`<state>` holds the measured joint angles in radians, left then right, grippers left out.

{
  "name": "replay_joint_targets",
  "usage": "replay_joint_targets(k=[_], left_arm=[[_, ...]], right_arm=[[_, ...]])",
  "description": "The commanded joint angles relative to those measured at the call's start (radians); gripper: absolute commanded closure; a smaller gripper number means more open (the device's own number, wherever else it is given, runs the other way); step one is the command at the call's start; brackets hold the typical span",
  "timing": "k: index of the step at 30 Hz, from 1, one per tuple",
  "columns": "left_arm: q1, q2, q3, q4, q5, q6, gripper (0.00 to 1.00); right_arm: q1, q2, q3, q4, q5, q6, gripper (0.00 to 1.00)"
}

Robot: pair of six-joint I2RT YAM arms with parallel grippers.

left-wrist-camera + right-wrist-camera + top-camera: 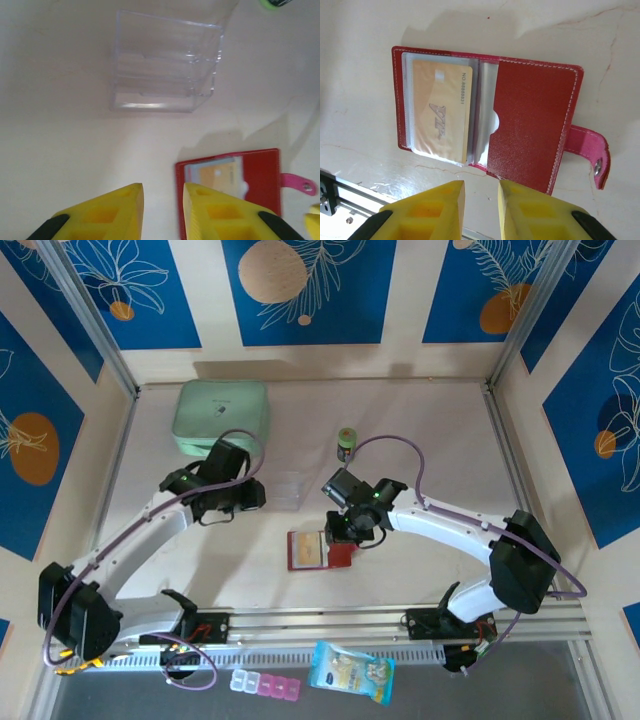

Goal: Take the credit cards out of the card holder

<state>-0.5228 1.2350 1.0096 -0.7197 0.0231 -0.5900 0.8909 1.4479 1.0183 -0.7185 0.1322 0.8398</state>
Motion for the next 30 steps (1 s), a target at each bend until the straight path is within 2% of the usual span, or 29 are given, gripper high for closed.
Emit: replay_joint_targets(k=[1, 12, 21, 30], left_arm=[[0.032, 0.061, 0.033, -0.024, -0.027, 0.108, 0.73], [0.058, 0.29, 0.131, 0.002, -0.031, 0.193, 0.68], [0.075, 0.461, 0.229, 0.0, -0.088, 0.243, 0.67], [0.083, 0.581, 0.304, -0.009, -0.064, 0.246, 0.73]], right_arm=[[0.002, -0.008, 0.008, -0.033, 0.023, 0.015, 0.75], [0.002, -0.043, 0.011, -0.057, 0.028, 0.001, 0.75], [-0.013, -0.047, -0.007, -0.045, 0.012, -0.017, 0.75], [-0.039, -0.061, -0.03, -0.034, -0.002, -0.028, 0.75]])
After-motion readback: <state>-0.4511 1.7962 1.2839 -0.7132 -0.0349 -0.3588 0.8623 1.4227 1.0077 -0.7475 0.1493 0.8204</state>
